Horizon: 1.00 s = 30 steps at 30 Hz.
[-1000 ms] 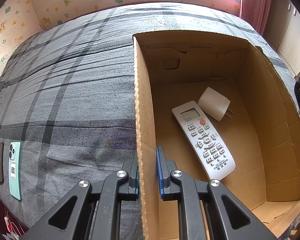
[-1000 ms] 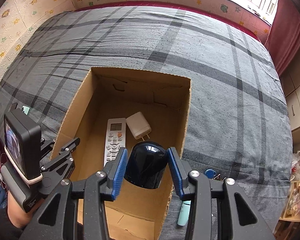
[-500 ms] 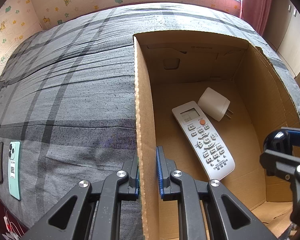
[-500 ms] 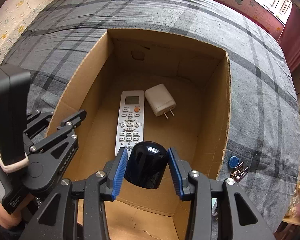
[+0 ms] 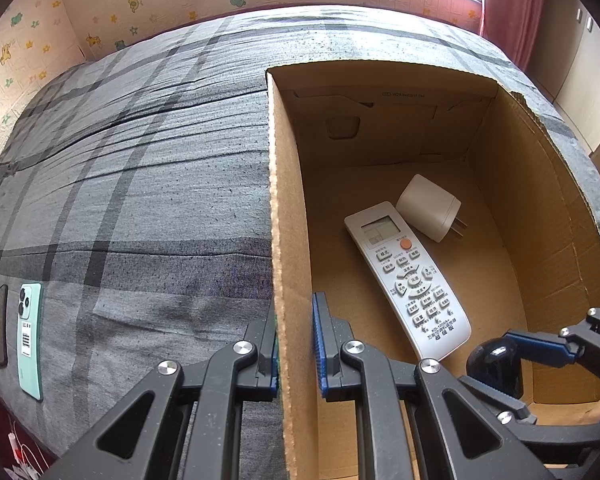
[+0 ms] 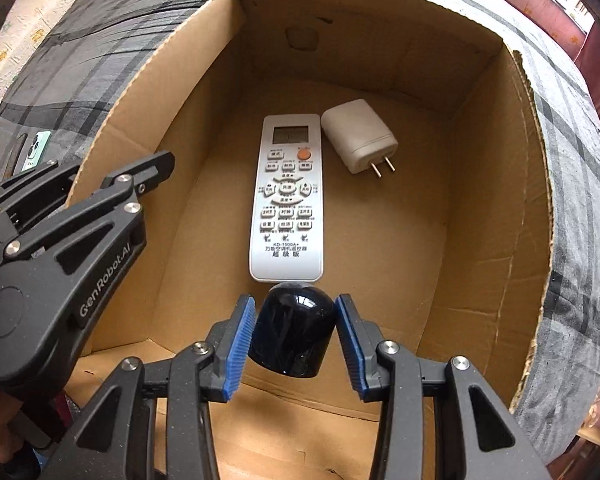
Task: Organize rigid objects
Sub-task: 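Lower the black cap into the box and open the right gripper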
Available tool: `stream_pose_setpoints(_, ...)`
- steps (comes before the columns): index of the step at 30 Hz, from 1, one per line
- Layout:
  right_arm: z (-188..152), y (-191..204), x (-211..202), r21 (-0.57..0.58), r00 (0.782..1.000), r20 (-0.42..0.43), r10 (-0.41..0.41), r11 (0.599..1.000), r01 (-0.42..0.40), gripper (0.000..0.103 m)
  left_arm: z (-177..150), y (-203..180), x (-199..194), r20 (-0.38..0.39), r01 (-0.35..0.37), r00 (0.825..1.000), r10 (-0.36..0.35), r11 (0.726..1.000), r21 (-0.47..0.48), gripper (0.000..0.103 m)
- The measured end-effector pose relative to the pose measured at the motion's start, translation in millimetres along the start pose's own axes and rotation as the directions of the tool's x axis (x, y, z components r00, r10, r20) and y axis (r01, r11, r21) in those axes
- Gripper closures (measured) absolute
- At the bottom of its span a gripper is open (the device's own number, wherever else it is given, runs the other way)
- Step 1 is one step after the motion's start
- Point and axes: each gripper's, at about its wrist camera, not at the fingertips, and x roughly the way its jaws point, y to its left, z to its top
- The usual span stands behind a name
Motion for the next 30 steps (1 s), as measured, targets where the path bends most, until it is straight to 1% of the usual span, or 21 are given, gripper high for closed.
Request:
stream_pose_setpoints(7,-2,-3,15,0.022,0.999,-0.036,0.011,1.000,-0.010,0.058,0,-1,0,0.001,-0.003,1.000,0.003,1.000,0.004,0.089)
stream_pose_setpoints(14,2,-7,17,0.015,0.999,-0.038,0.013,1.000,-0.013,0.058,0,0,-1,0.001,-0.001,1.000,0.001,1.000,0.001,0.088)
stream_pose_setpoints(18,2,1,17,0.007,0.999,-0.030,0.020,1.000,-0.019,0.057,0,0,-1,0.001,-0.002,1.000,0.002,1.000,0.003,0.088)
stream_pose_setpoints(24,2,4,10,-0.016,1.000,-0.014,0.021,1.000,-0.021,0.048,0,0,-1,0.001,-0.003,1.000,0.003,1.000,0.004,0.088)
stream_pose_setpoints(27,0,7,3,-0.033,1.000,0.003,0.013,0.999,-0.013,0.039,0,-1,0,0.000,-0.005,1.000,0.005,1.000,0.006,0.088)
stream_pose_setpoints(28,0,9,1,-0.038,1.000,0.011,0.009,0.999,-0.008,0.034,0,-1,-1,0.000,-0.005,1.000,0.005,1.000,0.006,0.088)
stream_pose_setpoints(30,-5,16,-3,-0.044,1.000,0.027,-0.001,0.999,0.002,0.031,0,-1,0,-0.001,-0.006,1.000,0.006,1.000,0.007,0.088)
